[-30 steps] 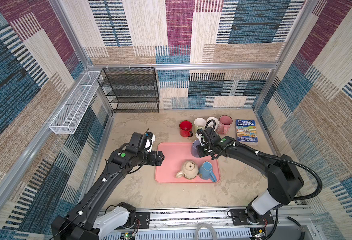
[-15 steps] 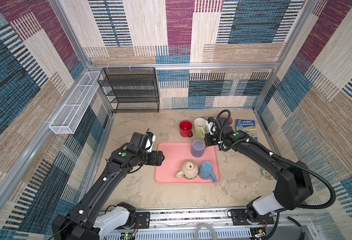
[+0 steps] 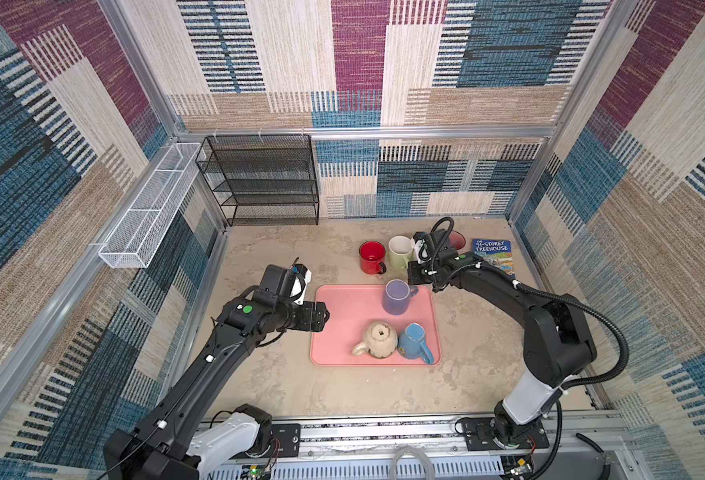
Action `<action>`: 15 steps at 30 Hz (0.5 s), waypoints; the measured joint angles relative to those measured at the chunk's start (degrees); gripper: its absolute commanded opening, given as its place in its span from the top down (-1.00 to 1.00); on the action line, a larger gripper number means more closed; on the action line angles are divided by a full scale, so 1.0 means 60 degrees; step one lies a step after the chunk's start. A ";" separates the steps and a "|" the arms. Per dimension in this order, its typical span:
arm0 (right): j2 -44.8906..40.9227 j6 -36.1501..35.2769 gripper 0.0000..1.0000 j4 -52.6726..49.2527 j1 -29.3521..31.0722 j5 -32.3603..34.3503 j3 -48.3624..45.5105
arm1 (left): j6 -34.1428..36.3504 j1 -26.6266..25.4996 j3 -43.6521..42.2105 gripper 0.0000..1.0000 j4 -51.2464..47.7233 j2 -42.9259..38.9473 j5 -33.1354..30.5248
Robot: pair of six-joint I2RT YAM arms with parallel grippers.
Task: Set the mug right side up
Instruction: 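Slide the upside-down purple mug toward the tray's far edge with the right gripper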
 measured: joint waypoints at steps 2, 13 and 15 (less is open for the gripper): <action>0.0124 0.0000 0.96 0.0069 -0.0011 0.0142 -0.0033 | 0.0000 0.0000 0.0000 -0.74 0.0000 0.0004 0.0000; 0.0444 -0.0004 0.97 0.0393 -0.0029 0.0160 -0.0510 | 0.0000 0.0000 0.0000 -0.74 0.0000 0.0018 0.0000; 0.0372 0.0000 0.98 0.0433 -0.0029 0.0157 -0.0674 | 0.0004 0.0000 0.0000 -0.74 0.0000 0.0018 0.0000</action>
